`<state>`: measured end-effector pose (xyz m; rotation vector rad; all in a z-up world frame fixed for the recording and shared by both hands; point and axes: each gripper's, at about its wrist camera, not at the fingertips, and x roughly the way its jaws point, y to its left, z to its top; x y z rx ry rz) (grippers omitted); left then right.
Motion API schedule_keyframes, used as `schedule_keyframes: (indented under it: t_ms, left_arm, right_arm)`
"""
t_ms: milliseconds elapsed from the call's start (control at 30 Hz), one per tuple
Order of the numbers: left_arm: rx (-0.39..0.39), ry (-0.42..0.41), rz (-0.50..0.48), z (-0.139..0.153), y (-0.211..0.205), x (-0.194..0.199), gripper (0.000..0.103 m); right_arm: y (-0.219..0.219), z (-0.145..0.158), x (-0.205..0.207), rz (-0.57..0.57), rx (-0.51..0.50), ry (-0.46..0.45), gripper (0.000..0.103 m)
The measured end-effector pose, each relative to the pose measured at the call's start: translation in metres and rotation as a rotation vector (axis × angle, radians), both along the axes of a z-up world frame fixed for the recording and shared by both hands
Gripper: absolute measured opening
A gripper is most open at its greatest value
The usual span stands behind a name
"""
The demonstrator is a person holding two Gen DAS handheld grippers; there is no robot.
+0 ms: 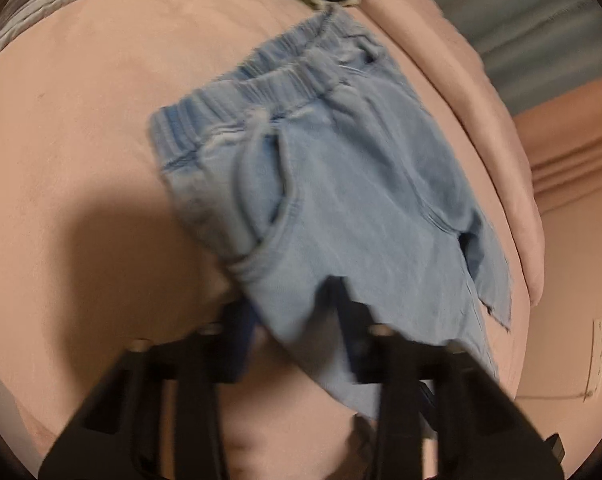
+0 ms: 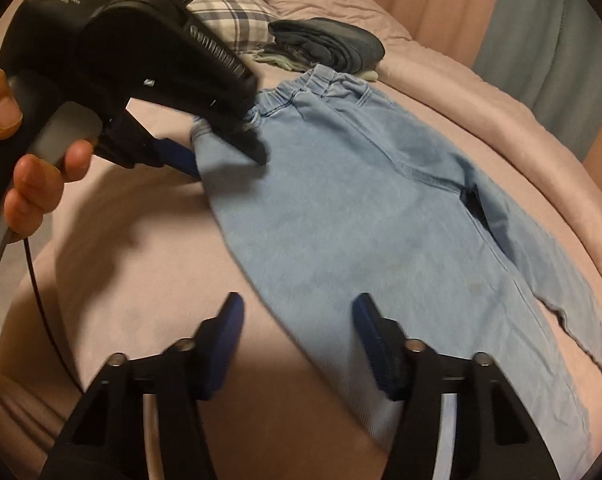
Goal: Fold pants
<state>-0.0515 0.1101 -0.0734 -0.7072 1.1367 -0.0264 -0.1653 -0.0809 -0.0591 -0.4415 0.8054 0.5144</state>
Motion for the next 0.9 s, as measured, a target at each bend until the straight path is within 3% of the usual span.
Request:
schedule_keyframes:
  t_ms: [33,100,133,333,433,467,500,567,600,667,767,900]
  left_arm:
    - [-0.02,0.0,0.008,0.0,0.003,0.0,0.023]
    - [-0.04,-0.02,0.009,0.005,0.004,-0.004,0.02]
    - [-0.035,-0.028,0.005,0.006,0.004,-0.005,0.018]
    - [-0.001,-0.112,-0.009,0.02,0.014,-0.031,0.014]
    - [0.062,-0.053,-0.025,0.006,0.013,-0.029,0.021]
    - [0.069,-0.028,-0.015,0.001,0.015,-0.027,0.029]
    - [0.074,-0.021,-0.016,-0.001,0.018,-0.029,0.031]
    - [0.108,-0.041,-0.02,0.008,0.019,-0.031,0.04]
    - [0.172,-0.063,-0.035,0.018,0.018,-0.033,0.04]
    - [0.278,-0.112,-0.051,0.034,0.016,-0.037,0.039]
    - [0.351,-0.217,-0.079,0.057,0.018,-0.042,0.048]
    - [0.371,-0.279,-0.167,0.058,0.004,-0.028,0.053]
  right_arm:
    - [0.003,0.001,0.001,-0.001,0.0,-0.007,0.039]
    - [0.009,0.004,0.003,0.027,0.007,-0.016,0.013]
    - [0.013,0.005,0.004,0.049,0.006,-0.02,0.009]
    - [0.013,0.013,0.005,0.086,0.081,0.028,0.006]
    - [0.011,0.008,0.005,0.081,0.11,0.083,0.006]
    - [0.011,0.001,0.01,0.063,0.109,0.114,0.01]
    - [0.01,-0.006,0.015,0.049,0.113,0.152,0.02]
    - [0.002,-0.007,0.02,0.019,0.168,0.181,0.031]
    - [-0.002,-0.004,0.019,0.015,0.189,0.193,0.048]
    - [-0.014,0.008,0.016,-0.009,0.233,0.186,0.061]
    - [-0.044,0.025,0.009,-0.066,0.313,0.156,0.061]
    - [-0.087,0.02,0.024,-0.276,0.294,0.142,0.061]
